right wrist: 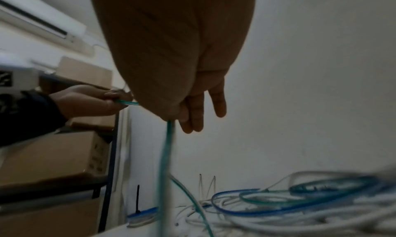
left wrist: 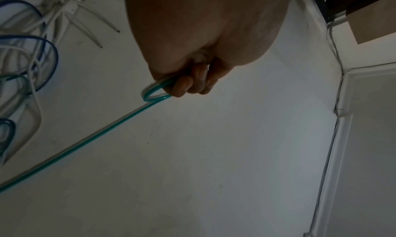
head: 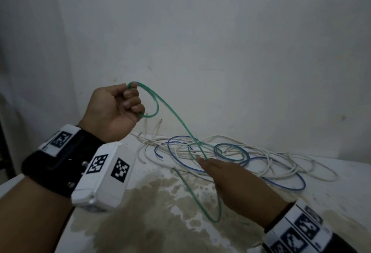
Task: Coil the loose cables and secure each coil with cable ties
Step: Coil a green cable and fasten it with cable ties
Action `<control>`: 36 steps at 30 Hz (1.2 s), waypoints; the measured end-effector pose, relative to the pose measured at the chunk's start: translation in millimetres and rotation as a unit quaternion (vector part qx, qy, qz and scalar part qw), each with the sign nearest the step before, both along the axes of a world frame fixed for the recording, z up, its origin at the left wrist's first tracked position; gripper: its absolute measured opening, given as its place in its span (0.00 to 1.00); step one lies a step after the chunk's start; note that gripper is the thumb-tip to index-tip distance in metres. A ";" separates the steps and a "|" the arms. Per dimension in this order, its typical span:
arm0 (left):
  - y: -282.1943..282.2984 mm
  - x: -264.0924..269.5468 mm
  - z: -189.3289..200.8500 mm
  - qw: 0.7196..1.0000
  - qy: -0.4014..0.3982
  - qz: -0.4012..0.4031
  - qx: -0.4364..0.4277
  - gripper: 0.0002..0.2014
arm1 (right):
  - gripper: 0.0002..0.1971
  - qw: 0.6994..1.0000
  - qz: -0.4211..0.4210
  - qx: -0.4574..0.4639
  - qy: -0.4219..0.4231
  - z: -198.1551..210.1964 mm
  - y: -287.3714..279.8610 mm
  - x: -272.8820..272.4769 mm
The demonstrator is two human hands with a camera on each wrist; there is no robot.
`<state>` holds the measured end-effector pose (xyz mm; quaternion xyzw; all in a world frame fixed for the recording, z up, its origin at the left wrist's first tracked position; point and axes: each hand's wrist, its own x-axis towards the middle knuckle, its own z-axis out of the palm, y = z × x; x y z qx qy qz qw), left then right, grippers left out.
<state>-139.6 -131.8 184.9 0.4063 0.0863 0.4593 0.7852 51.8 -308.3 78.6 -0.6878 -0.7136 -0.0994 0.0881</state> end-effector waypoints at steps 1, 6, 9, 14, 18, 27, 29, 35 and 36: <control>0.0 1.3 -0.9 1.000 0.004 -0.006 0.003 0.03 | 0.38 0.999 -0.010 -0.001 -0.042 1.7 0.2 -0.8; 0.6 7.0 -6.1 1.000 0.024 -0.014 0.011 0.04 | 0.26 0.973 0.050 0.177 -0.136 0.1 -7.3 10.6; 2.4 10.8 -13.3 0.999 0.031 -0.007 -0.007 0.12 | 0.11 0.958 0.086 0.265 -0.062 -1.9 -9.8 16.2; -4.1 22.6 -30.8 0.998 0.046 -0.024 -0.033 0.14 | 0.12 0.902 0.032 0.269 0.335 -0.7 -17.1 0.3; -18.4 37.1 -47.7 0.997 0.064 -0.032 -0.038 0.14 | 0.12 0.873 0.028 0.250 0.418 11.6 -18.3 -19.3; -64.0 64.7 -74.2 0.961 0.205 0.043 0.178 0.14 | 0.09 0.884 0.063 0.186 0.424 44.3 -10.6 -39.0; -65.2 69.5 -77.7 0.952 0.222 0.036 0.209 0.15 | 0.10 0.883 0.064 0.184 0.428 48.6 -8.9 -37.7; -68.4 82.5 -95.4 0.930 0.259 0.053 0.256 0.16 | 0.12 0.870 0.055 0.191 0.451 62.8 -6.7 -31.2; -70.9 85.0 -96.3 0.934 0.254 0.045 0.248 0.15 | 0.12 0.872 0.052 0.191 0.447 64.4 -5.5 -29.6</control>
